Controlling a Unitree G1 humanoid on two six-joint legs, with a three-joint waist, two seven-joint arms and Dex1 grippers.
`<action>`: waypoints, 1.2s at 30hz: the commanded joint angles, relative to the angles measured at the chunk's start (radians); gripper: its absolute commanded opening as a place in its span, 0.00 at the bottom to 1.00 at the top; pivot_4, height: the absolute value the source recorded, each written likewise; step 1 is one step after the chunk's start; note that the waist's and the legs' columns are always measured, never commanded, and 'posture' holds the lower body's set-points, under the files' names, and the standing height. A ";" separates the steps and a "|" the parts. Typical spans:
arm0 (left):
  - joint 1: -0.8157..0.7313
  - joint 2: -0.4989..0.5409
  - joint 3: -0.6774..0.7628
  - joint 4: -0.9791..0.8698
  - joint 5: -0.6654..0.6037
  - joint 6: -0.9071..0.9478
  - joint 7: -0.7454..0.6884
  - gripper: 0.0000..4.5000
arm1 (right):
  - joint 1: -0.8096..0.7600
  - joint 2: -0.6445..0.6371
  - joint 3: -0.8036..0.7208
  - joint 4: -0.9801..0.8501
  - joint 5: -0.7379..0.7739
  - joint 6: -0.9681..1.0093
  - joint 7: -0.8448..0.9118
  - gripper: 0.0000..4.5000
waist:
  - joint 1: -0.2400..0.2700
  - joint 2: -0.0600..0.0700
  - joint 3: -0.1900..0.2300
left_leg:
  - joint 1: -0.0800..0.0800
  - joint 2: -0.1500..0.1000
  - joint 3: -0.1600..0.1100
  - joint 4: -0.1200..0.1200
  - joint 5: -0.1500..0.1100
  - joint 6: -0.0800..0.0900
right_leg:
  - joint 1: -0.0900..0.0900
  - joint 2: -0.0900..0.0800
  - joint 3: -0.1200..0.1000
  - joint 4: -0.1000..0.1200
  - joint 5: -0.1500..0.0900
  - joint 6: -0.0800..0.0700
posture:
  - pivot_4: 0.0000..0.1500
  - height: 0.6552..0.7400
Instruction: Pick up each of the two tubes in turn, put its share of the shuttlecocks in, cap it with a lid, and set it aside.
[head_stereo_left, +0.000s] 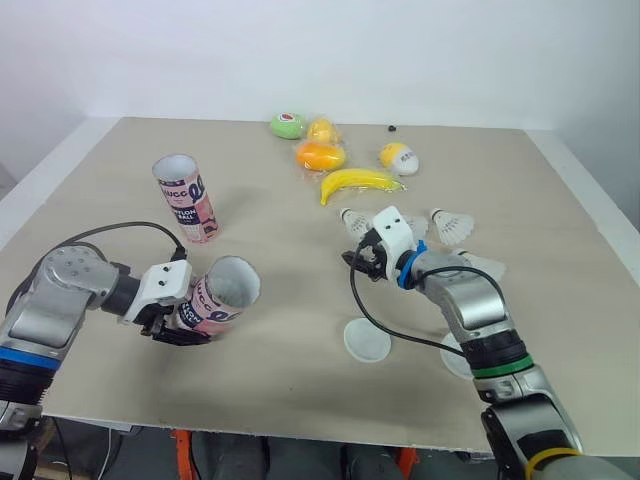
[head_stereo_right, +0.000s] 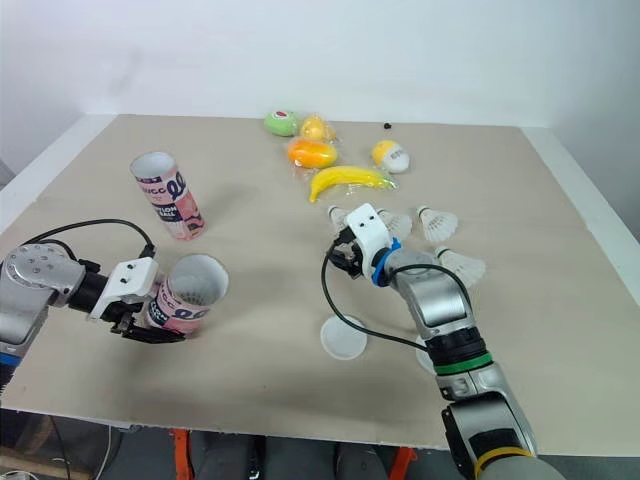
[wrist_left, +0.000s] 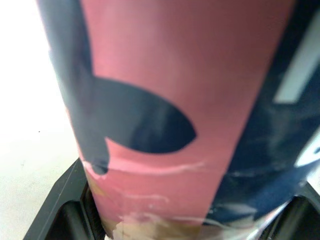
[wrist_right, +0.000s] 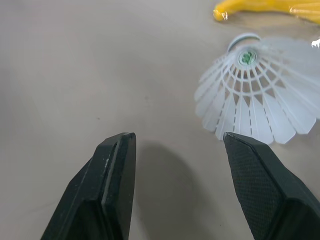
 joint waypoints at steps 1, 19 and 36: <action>0.048 -0.023 -0.078 -0.002 0.003 0.010 -0.013 0.69 | -0.051 0.016 -0.030 0.016 -0.008 -0.043 -0.009 0.67 | 0.000 0.000 0.000 | 0.000 0.000 0.000 0.000 0.000 0.000 | 0.000 0.000 0.000 0.000 0.000 0.000 | 1.00 0.46; 0.065 -0.019 -0.063 -0.038 -0.011 0.042 0.000 0.69 | -0.220 0.082 -0.015 0.309 -0.116 -0.219 -0.045 0.43 | -0.001 0.000 0.000 | 0.000 0.000 0.000 0.000 0.000 0.000 | -0.001 0.000 0.000 0.000 0.000 0.000 | 1.00 0.46; 0.061 -0.030 -0.074 -0.047 -0.013 0.042 0.010 0.69 | -0.185 0.045 -0.031 -0.142 0.056 -0.094 0.181 0.00 | 0.000 0.000 0.000 | 0.000 0.000 0.000 0.000 0.000 0.000 | 0.000 0.000 0.000 0.000 0.000 0.000 | 1.00 0.46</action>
